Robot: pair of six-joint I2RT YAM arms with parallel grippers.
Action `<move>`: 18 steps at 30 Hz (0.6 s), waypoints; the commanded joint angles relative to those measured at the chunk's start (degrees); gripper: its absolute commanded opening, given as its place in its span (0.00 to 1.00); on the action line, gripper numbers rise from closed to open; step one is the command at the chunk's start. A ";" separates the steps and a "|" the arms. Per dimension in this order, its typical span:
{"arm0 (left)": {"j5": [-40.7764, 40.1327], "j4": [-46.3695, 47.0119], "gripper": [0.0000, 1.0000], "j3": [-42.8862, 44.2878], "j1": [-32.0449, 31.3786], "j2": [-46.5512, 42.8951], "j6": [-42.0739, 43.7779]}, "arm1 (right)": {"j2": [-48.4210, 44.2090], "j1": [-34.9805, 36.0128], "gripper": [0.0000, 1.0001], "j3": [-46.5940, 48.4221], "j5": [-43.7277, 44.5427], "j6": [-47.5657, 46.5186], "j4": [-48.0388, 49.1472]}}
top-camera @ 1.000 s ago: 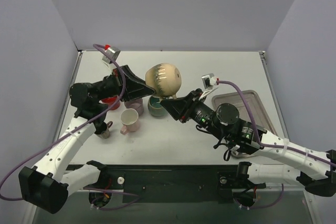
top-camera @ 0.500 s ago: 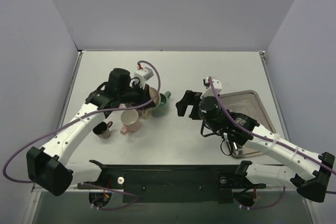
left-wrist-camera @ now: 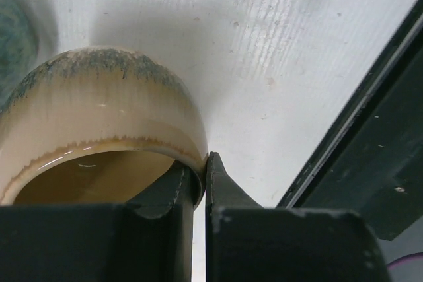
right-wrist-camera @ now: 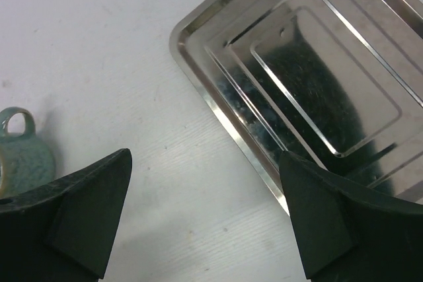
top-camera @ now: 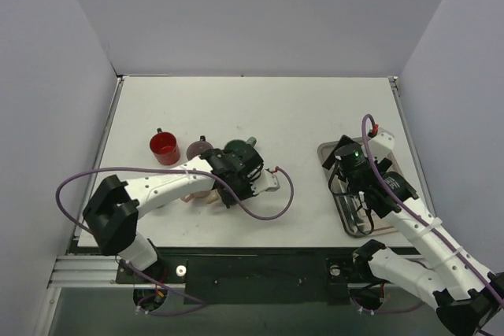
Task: Turn the mug right side up
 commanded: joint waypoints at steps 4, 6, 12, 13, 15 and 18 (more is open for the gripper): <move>0.44 -1.53 0.00 6.93 -2.27 8.42 6.54 | -2.31 -4.61 0.87 -2.56 -1.73 0.21 -3.39; 2.29 -3.02 0.01 8.60 -2.10 9.91 7.16 | -2.40 -4.87 0.87 -2.73 -1.73 -0.32 -3.39; 3.87 -5.49 0.82 12.11 -1.75 7.03 7.95 | -1.96 -6.02 0.88 -2.73 -1.73 -2.51 -3.48; 3.96 -6.19 0.82 13.86 -1.40 4.93 7.96 | -1.61 -6.19 0.88 -2.65 -1.82 -2.87 -3.39; 4.05 -6.89 0.85 17.98 0.53 1.59 7.26 | -1.17 -7.07 0.88 -2.30 -1.47 -4.62 -3.13; 5.89 -4.62 0.86 22.31 8.25 -3.34 1.92 | -0.91 -8.83 0.88 -2.73 1.51 -7.87 -1.72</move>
